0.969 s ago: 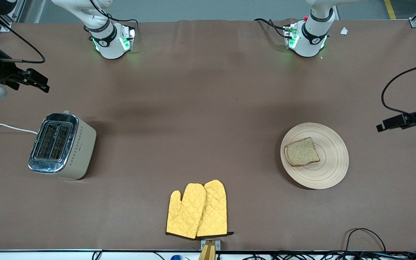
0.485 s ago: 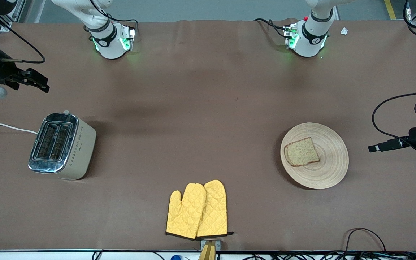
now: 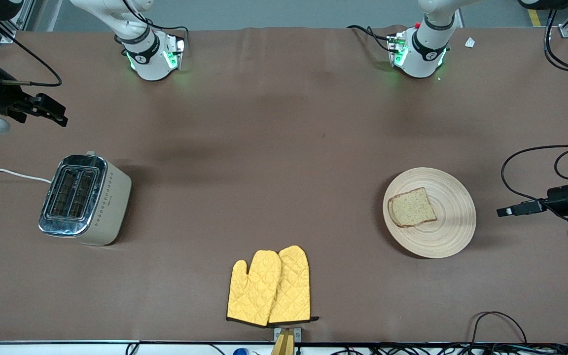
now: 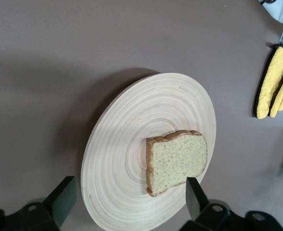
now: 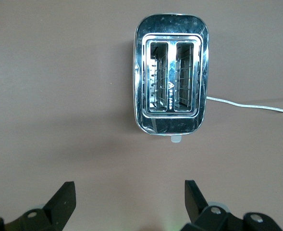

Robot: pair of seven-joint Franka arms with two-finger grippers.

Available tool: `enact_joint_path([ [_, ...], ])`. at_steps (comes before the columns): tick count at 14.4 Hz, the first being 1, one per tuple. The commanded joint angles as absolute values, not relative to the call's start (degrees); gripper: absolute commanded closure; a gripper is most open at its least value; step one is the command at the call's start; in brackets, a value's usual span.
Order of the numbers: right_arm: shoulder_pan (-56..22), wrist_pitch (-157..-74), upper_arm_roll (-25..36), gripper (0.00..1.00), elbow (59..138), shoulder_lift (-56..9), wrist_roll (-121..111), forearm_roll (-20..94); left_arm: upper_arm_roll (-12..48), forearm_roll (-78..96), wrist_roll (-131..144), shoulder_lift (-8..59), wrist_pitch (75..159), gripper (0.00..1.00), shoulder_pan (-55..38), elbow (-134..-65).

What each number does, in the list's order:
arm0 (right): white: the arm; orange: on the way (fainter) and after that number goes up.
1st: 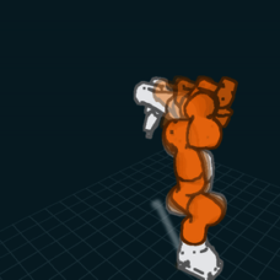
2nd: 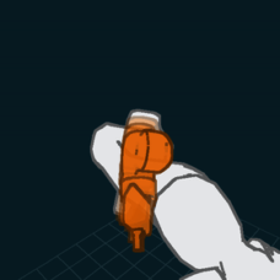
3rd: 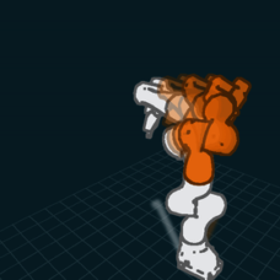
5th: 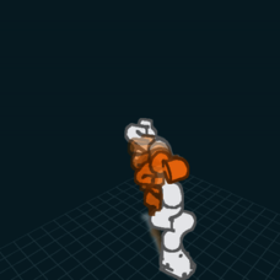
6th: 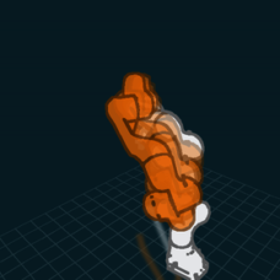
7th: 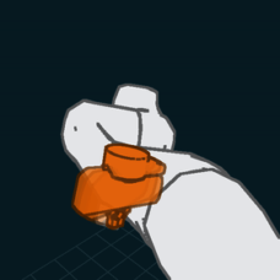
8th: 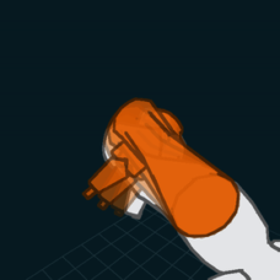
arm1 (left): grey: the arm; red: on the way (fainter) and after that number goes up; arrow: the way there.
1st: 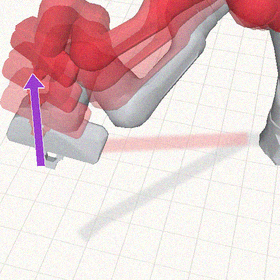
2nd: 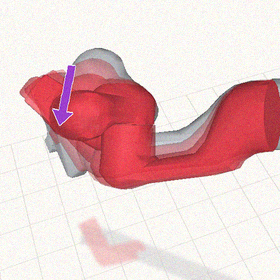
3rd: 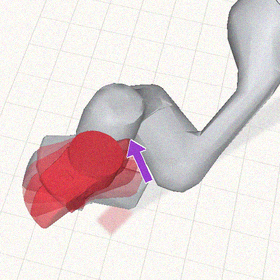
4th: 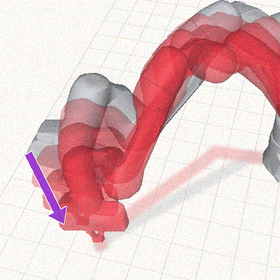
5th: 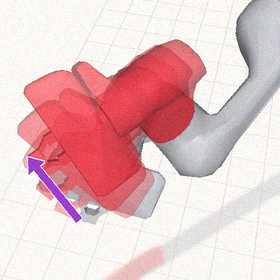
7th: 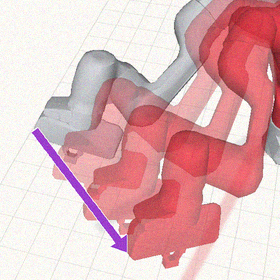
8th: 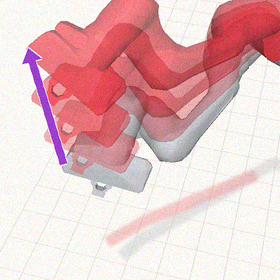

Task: Move plate and put bread in toaster
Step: 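Lower the left gripper toward the rim of the wooden plate, then grip the plate rim with the left gripper and slide it inward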

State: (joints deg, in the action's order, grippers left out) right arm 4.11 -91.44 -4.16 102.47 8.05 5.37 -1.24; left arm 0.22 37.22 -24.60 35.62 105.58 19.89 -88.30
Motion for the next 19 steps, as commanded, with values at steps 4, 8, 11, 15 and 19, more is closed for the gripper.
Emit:
enact_joint_path([
  [4,3.96,-91.67,-4.04,0.0,103.45,9.14,5.63,-0.53,0.53,44.82,-33.74,41.39,105.47,0.04,22.32,-86.4],
  [8,4.04,-91.67,-4.04,0.0,103.45,9.14,5.63,-0.44,0.61,48.24,-36.99,44.03,105.12,0.12,22.41,-86.48],
  [11,4.04,-91.67,-4.04,0.0,103.45,9.14,5.63,-0.44,0.88,49.04,-41.03,45.87,105.03,0.15,22.24,-86.48],
  [15,4.04,-91.67,-4.04,0.0,103.45,9.14,5.63,-0.44,1.23,49.22,-42.71,47.28,104.85,0.22,22.24,-86.57],
  [19,4.04,-91.67,-4.04,0.0,103.45,9.14,5.63,-0.44,1.67,52.11,-44.64,48.95,103.98,0.38,22.24,-86.57],
])
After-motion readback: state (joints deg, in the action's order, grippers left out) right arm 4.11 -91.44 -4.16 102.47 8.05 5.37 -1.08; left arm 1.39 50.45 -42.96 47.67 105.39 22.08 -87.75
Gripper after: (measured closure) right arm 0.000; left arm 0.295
